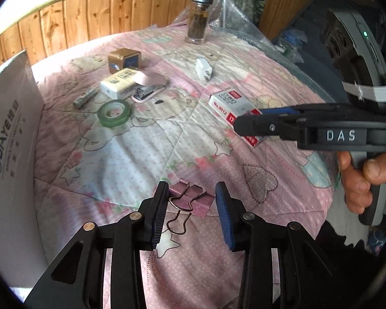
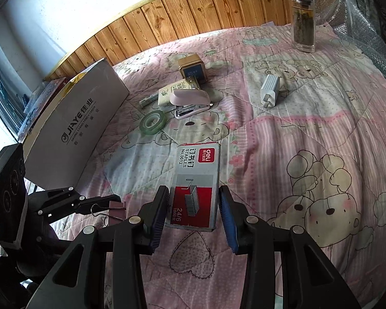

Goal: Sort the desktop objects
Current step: 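Carry the binder clips in the left tool over the box while the right tool carries the staple box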

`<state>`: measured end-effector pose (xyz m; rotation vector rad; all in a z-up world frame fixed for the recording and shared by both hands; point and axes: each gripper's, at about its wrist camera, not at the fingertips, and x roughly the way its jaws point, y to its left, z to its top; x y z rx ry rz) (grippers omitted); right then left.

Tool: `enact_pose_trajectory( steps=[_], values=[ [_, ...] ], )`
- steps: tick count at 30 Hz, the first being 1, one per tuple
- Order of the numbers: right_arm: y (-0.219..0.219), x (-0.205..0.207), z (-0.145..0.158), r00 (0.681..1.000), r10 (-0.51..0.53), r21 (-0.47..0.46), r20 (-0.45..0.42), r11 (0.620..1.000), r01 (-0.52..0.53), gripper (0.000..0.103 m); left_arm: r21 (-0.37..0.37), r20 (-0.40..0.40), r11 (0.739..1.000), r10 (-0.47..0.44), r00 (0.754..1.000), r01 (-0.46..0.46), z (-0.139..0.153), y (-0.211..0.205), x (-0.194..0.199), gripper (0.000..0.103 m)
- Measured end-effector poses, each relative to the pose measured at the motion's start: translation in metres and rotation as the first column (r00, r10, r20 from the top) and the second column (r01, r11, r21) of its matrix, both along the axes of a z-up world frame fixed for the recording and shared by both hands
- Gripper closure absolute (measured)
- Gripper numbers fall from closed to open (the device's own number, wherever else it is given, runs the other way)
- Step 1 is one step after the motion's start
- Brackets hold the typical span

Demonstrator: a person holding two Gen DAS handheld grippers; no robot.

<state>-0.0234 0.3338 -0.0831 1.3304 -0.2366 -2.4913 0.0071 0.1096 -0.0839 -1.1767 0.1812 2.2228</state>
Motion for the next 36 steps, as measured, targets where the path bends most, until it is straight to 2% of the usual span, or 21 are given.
enact_pose_trajectory(
  steps=[8, 15, 21, 27, 36],
  values=[
    [-0.023, 0.005, 0.018, 0.997, 0.057, 0.006, -0.044, 0.998, -0.057, 0.062, -0.099, 0.050, 0.981, 0.173, 0.984, -0.167, 0.016, -0.016, -0.008, 0.065],
    [-0.042, 0.008, 0.034, 0.992, 0.103, 0.021, -0.073, 0.995, -0.102, 0.062, -0.109, 0.048, 0.959, 0.269, 0.962, -0.263, 0.035, -0.032, -0.005, 0.065],
    [-0.065, 0.010, 0.054, 0.982, 0.152, 0.042, -0.114, 0.988, -0.148, 0.062, -0.081, 0.021, 0.947, 0.315, 0.949, -0.312, 0.060, -0.045, -0.004, 0.065],
    [-0.087, 0.013, 0.070, 0.969, 0.203, 0.055, -0.142, 0.979, -0.197, 0.062, -0.011, 0.011, 0.938, 0.345, 0.938, -0.345, 0.082, -0.063, -0.001, 0.065],
    [-0.121, 0.012, 0.097, 0.942, 0.276, 0.076, -0.189, 0.961, -0.266, 0.062, 0.070, 0.014, 0.906, 0.417, 0.909, -0.417, 0.105, -0.101, -0.003, 0.065]
  ],
)
